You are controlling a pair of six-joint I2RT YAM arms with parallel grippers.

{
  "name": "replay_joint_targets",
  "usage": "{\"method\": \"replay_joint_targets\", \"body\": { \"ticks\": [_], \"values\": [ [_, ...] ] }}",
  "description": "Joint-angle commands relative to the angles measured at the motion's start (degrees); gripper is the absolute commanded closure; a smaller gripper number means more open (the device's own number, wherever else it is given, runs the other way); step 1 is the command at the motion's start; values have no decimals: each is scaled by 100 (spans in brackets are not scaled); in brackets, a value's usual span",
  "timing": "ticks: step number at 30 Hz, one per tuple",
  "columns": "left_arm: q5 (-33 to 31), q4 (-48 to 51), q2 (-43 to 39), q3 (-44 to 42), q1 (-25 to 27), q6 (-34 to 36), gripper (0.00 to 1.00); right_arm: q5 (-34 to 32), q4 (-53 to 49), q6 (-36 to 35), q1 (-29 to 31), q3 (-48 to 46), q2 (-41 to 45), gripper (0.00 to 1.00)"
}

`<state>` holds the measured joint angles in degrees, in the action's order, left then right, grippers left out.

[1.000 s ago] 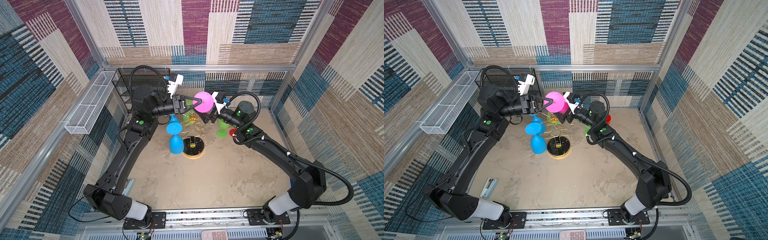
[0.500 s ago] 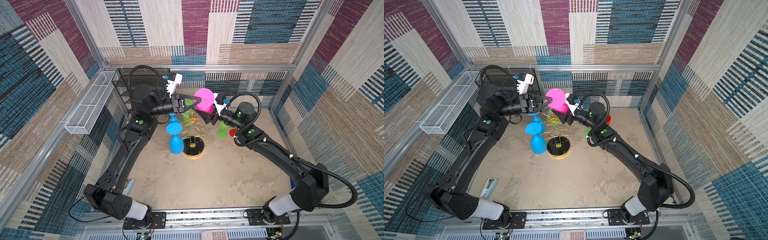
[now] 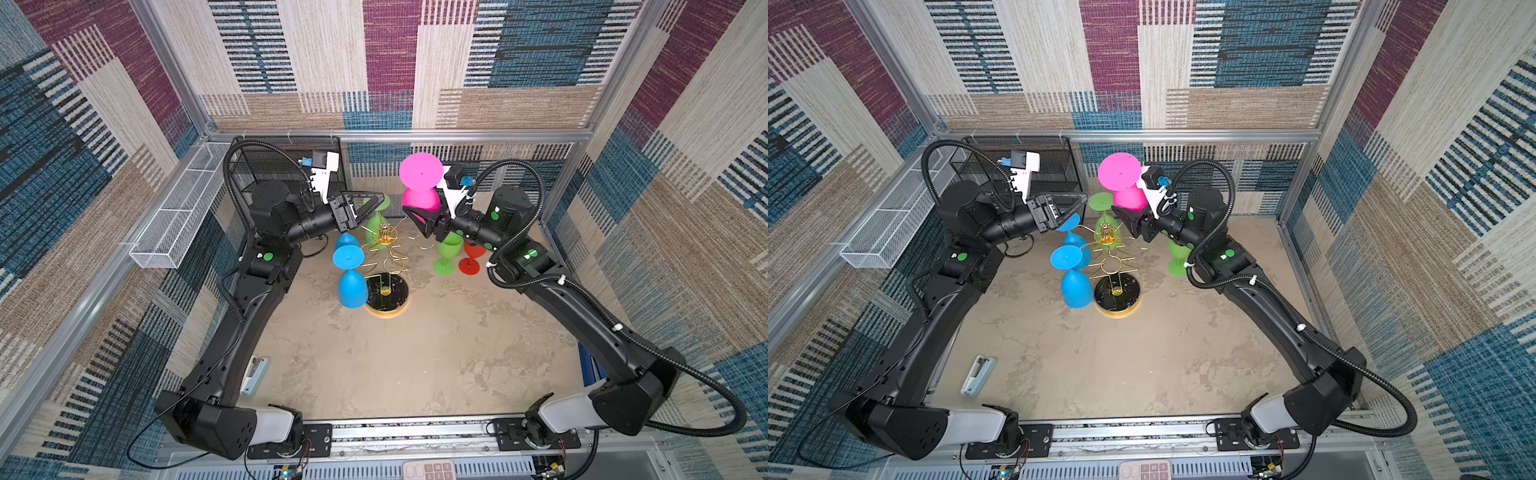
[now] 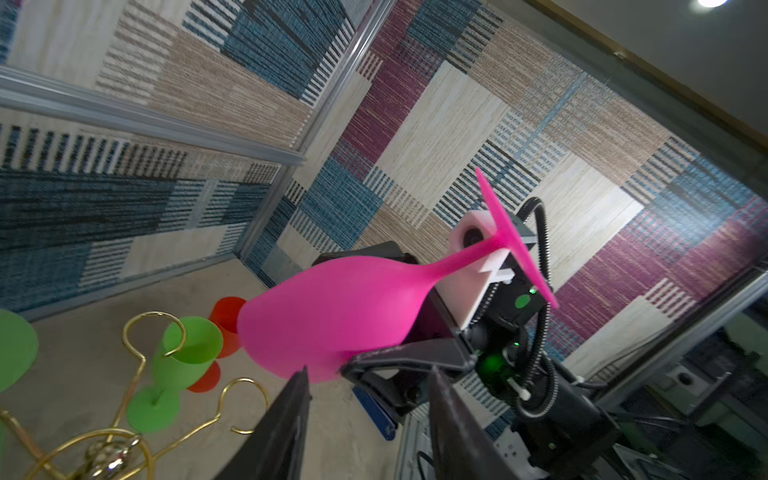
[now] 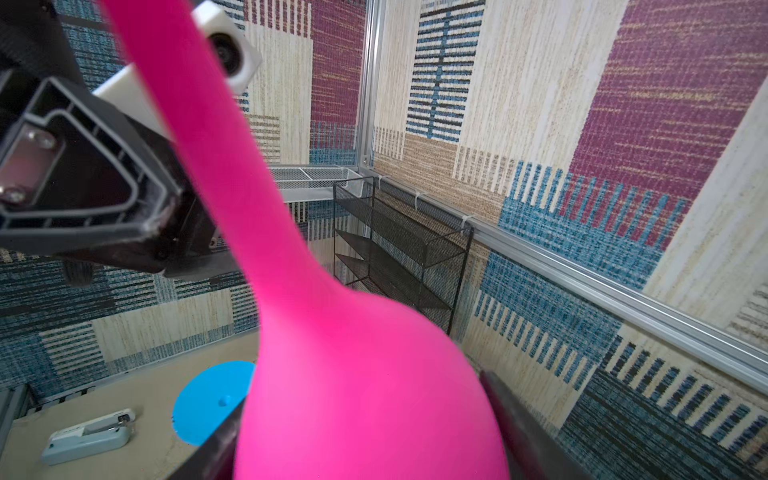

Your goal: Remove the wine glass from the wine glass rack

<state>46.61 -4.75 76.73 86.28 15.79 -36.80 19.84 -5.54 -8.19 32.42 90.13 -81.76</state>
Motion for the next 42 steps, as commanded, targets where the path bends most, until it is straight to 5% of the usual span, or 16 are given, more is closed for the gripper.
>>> {"method": "replay_joint_targets", "body": {
  "ticks": [1,5,9,13,27,42],
  "values": [
    [-1233,-601,-99,-328,3,1709,48,-334,-1401,184,9,464,67,42],
    [-1522,-1211,33,-501,42,3311,47,-480,-2513,312,14,1051,-26,44],
    [-771,-1625,135,-673,99,5380,46,-483,-3162,404,18,1331,-77,46],
    [-389,-2066,275,-732,108,6471,47,-478,-3471,439,36,1354,-92,47],
    [780,-2506,726,-384,170,7210,53,-48,-3815,600,238,1438,-534,51],
    [1013,-2812,736,-525,266,7297,60,316,-3691,804,278,1379,-644,52]
  ]
}}
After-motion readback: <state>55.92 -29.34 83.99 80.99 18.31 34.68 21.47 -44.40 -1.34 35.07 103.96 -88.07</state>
